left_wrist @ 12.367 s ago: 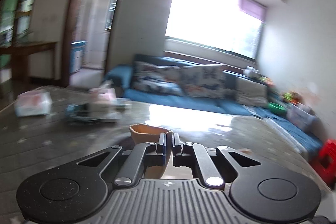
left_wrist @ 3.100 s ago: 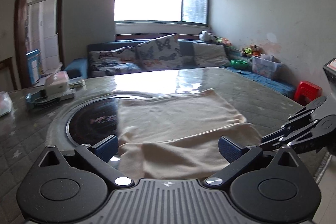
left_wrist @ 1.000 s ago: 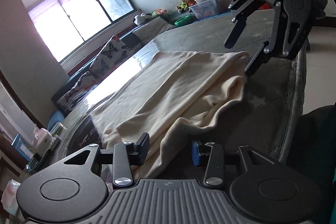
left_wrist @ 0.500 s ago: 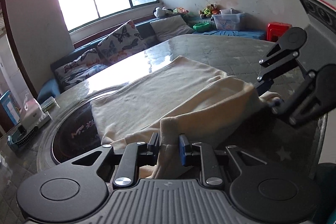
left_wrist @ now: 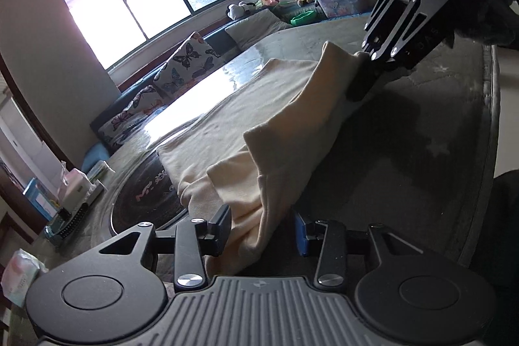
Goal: Fold clothes
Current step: 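Grasp the hem with the right gripper while the left gripper grasps the hem, then lift the hem with both grippers and fold it over toward the collar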
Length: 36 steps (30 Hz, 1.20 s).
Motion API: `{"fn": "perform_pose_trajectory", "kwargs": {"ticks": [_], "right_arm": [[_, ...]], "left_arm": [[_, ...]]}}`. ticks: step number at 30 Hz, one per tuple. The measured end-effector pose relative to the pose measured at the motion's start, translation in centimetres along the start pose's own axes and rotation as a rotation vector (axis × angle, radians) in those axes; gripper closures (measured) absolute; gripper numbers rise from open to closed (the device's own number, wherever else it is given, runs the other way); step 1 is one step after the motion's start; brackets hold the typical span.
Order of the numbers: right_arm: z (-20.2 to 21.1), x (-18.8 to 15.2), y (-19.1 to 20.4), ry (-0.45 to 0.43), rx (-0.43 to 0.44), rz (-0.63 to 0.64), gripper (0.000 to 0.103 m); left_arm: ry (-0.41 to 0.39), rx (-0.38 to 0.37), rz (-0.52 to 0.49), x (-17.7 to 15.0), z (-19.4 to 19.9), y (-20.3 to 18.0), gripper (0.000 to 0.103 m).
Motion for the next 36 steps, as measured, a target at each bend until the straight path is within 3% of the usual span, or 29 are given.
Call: {"fn": "perform_pose_trajectory", "kwargs": {"ticks": [1,4,12,21,27,32,36], "right_arm": [[0.0,0.0,0.1,-0.004,-0.004,0.005,0.095],[0.2,0.0,0.3,-0.019,-0.018,0.011,0.096],[2.8,1.2,1.2,-0.068,-0.024,0.049,0.097],[9.0,0.9,4.7,-0.043,0.077,0.044,0.097],[9.1,1.5,4.0,-0.048,0.062,-0.005,0.097],[7.6,3.4,0.5,-0.072,0.007,-0.057,0.097],[5.2,4.4,-3.2,-0.067,-0.027,-0.106,0.097]], "left_arm": [[0.006,0.001,0.004,-0.1,-0.1,0.1,0.086],[-0.002,0.007,0.044,0.2,0.1,0.5,0.096],[-0.061,0.004,0.132,2.4,3.6,1.0,0.098],[-0.072,-0.034,0.213,3.6,8.5,-0.1,0.098],[-0.100,0.018,0.219,5.0,5.8,1.3,0.098],[-0.128,0.055,0.211,7.2,1.5,3.5,0.098],[-0.095,0.077,0.241,7.9,-3.4,5.1,0.098]]}}
Point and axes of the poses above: each gripper's, at about its wrist camera, not at the fingertips, and z roughly against the way its jaws point, y to its left, x to its top, the point moved 5 cm from there along -z, roughly the way its jaws point, and after that the axes turned 14 degrees about -y, right-handed, at the moved point
